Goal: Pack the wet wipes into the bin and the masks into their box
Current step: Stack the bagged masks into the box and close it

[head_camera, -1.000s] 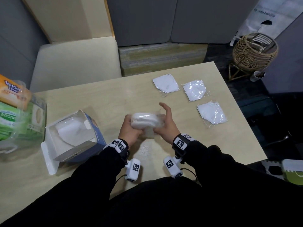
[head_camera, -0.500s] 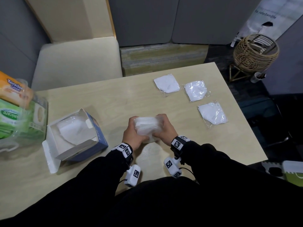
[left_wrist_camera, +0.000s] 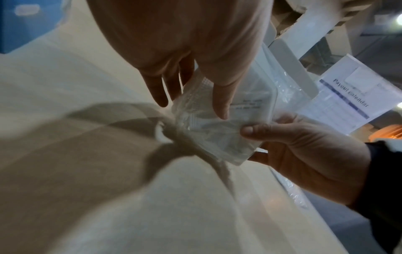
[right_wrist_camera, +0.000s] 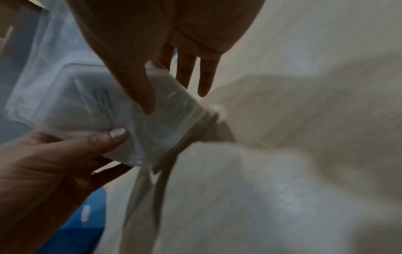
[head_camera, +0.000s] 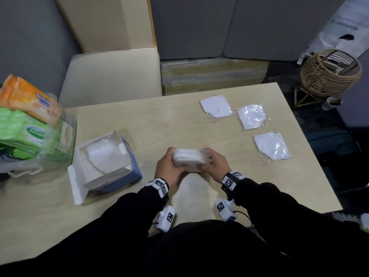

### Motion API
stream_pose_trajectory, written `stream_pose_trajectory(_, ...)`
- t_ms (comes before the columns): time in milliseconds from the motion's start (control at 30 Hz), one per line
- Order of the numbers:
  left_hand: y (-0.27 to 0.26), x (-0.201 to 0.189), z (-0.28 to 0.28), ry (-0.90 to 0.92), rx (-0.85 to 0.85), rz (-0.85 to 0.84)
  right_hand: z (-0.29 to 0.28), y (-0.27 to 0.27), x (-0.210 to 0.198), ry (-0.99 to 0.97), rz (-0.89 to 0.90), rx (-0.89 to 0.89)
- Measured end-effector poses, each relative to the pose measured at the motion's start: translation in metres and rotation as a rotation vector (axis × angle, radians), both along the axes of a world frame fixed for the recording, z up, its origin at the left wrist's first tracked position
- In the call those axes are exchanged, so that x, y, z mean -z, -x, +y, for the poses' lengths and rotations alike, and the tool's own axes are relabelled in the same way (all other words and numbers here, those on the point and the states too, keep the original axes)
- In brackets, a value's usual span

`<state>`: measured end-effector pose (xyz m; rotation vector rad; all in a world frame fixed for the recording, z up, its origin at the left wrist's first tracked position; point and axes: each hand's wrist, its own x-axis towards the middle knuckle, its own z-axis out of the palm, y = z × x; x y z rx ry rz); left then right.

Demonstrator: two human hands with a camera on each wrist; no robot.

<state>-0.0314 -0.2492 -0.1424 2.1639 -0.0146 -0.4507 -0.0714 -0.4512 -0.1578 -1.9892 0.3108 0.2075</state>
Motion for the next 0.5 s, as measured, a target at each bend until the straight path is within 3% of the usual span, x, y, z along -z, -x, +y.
stream_pose_trajectory(100,-0.006,-0.029,0.000,0.058,-0.040,-0.041,-0.003,-0.018,-0.021,0.012,-0.060,0.003)
stream_pose_trajectory(233,-0.024,-0.100,0.019,0.092,-0.081,-0.200,0.004,-0.052,-0.089,-0.021,-0.179,-0.068)
stream_pose_trajectory(367,-0.035,-0.186,0.081,0.156,-0.047,-0.386,0.043,-0.088,-0.171,-0.069,-0.296,-0.306)
stream_pose_trajectory(500,-0.051,-0.230,0.165,0.080,-0.047,-0.366,0.108,-0.121,-0.203,-0.071,-0.332,-0.476)
